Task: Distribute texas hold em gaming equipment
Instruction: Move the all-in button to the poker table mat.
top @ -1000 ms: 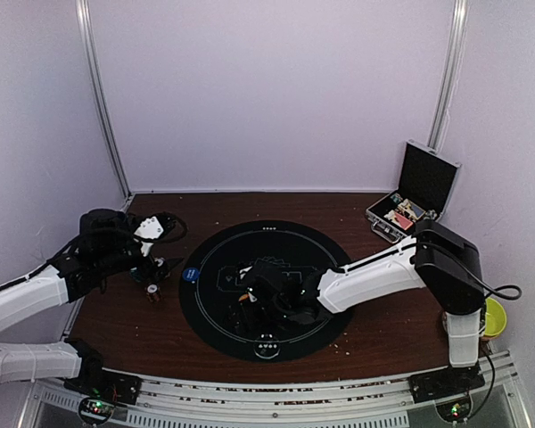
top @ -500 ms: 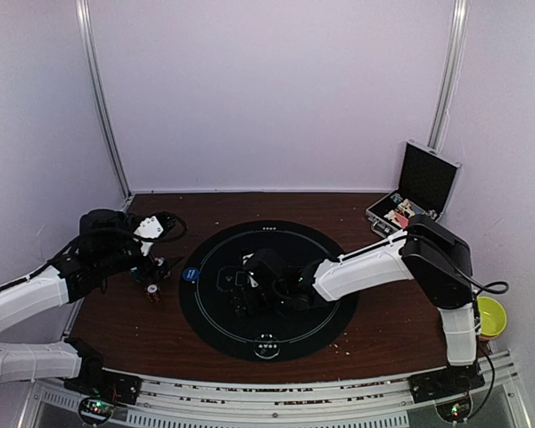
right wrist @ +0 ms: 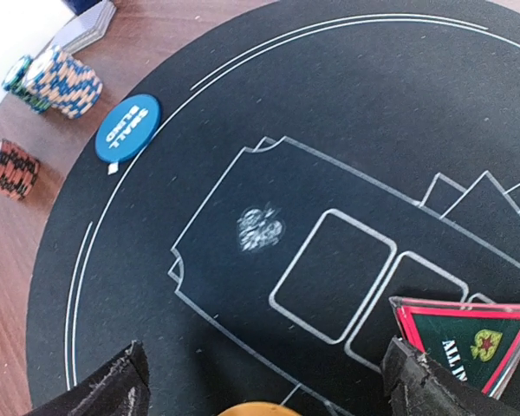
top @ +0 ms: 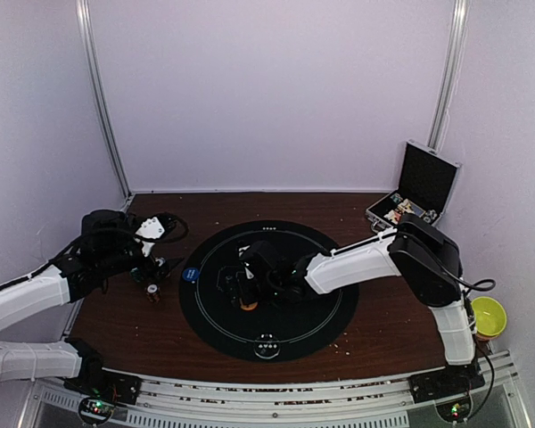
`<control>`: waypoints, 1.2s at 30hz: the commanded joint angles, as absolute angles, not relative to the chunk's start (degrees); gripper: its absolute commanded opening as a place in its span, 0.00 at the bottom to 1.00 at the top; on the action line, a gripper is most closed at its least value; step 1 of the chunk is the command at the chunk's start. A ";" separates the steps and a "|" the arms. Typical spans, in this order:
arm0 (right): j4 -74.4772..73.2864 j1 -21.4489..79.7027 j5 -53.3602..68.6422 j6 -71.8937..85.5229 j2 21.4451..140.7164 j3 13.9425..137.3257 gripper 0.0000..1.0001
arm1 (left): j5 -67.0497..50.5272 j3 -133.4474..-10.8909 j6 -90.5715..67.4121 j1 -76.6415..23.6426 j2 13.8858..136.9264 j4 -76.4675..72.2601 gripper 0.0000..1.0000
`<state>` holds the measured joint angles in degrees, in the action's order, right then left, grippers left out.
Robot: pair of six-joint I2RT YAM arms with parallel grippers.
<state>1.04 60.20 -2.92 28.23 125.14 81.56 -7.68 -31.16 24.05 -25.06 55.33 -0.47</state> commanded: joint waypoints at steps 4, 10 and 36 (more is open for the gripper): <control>-0.91 54.85 -7.11 28.53 124.65 77.39 0.95 | -7.33 -30.54 23.51 -24.69 55.39 -3.90 0.98; -0.79 52.70 -7.92 27.72 123.47 75.73 0.96 | -7.05 -30.64 23.54 -24.63 55.55 -3.99 0.98; -6.44 46.52 -9.41 18.76 122.35 80.04 0.98 | -6.76 -30.33 23.51 -24.66 55.37 -4.30 0.98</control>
<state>-2.37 47.55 -10.37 19.62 124.99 80.77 -7.20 -31.11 24.05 -25.06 55.35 -1.39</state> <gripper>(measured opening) 0.983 0.979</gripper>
